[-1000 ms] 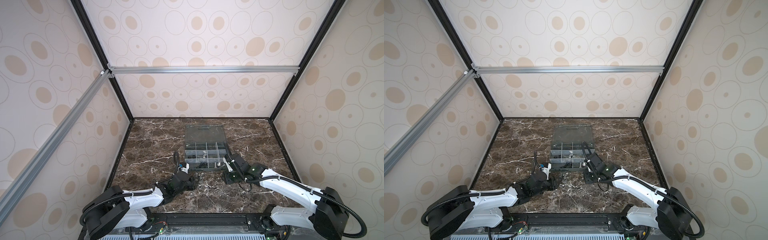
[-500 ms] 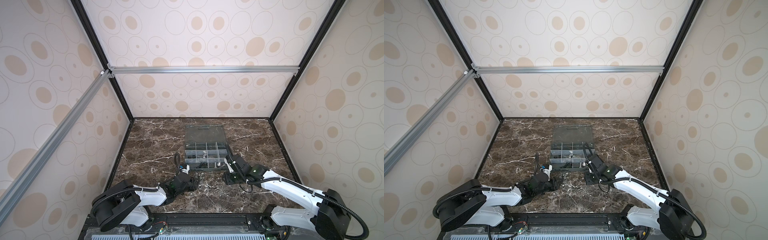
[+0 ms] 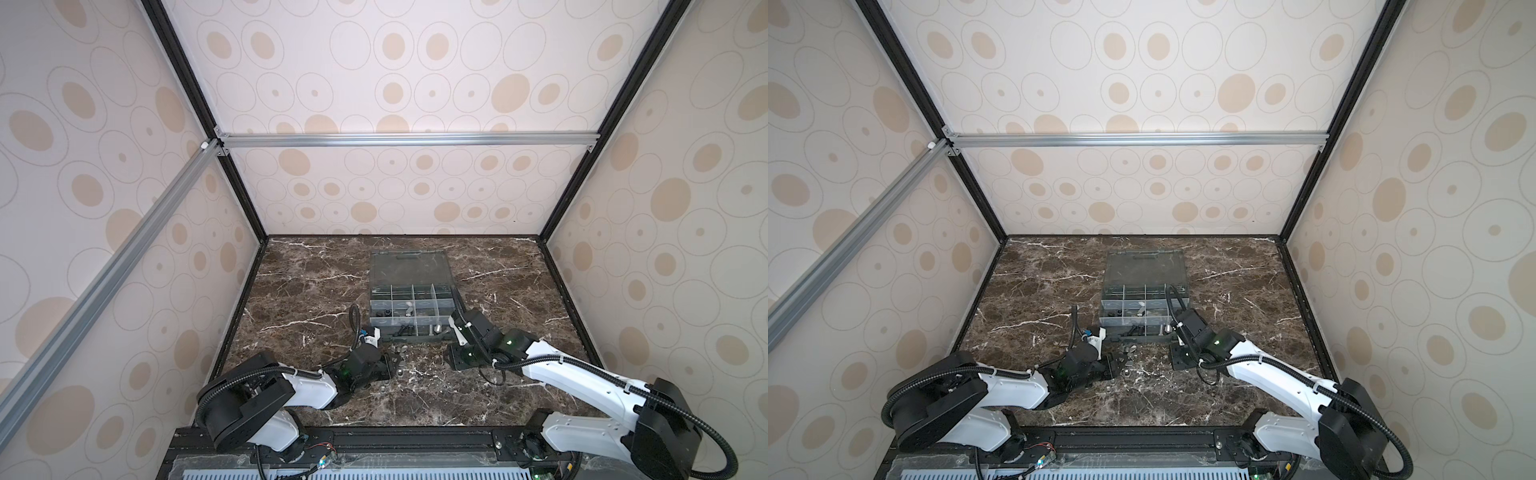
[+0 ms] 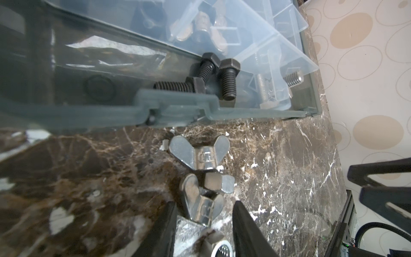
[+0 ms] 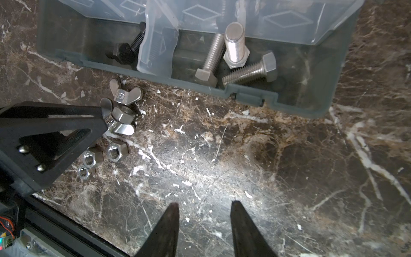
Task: Sort the screws and nuts into containers
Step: 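Lower the left gripper and close it on a silver wing nut, then lift the wing nut and carry it over the box compartments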
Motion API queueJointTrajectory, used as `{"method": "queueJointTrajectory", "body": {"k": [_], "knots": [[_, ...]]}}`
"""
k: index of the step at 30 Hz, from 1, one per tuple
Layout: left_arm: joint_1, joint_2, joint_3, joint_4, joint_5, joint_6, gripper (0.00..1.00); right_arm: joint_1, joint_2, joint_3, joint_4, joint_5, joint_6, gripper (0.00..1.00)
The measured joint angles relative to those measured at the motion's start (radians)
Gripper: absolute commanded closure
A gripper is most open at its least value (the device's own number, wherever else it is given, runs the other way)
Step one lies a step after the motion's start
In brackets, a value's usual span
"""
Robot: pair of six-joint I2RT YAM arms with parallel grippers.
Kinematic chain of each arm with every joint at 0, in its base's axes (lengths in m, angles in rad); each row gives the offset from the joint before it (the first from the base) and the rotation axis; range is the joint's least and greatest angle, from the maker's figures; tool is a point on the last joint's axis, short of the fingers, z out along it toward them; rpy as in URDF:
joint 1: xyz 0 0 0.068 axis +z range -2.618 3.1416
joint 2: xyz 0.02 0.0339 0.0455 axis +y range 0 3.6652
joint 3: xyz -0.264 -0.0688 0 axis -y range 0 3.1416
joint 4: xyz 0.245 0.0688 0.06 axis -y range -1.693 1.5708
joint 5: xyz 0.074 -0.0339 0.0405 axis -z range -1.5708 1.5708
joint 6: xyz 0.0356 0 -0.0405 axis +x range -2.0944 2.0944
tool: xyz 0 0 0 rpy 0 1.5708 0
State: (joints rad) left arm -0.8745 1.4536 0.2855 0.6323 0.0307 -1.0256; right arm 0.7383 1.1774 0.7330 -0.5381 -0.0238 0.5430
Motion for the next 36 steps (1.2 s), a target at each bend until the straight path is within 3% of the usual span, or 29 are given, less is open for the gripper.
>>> {"method": "queueJointTrajectory", "body": {"k": [21,36], "knots": [[0.051,0.08,0.0,0.105,0.062,0.01,0.71,0.0,-0.005,-0.011,0.0,0.0,0.016,0.58],[0.06,0.095,0.0,0.113,0.085,0.016,0.86,0.0,-0.005,-0.015,0.004,0.0,0.018,0.58]]}}
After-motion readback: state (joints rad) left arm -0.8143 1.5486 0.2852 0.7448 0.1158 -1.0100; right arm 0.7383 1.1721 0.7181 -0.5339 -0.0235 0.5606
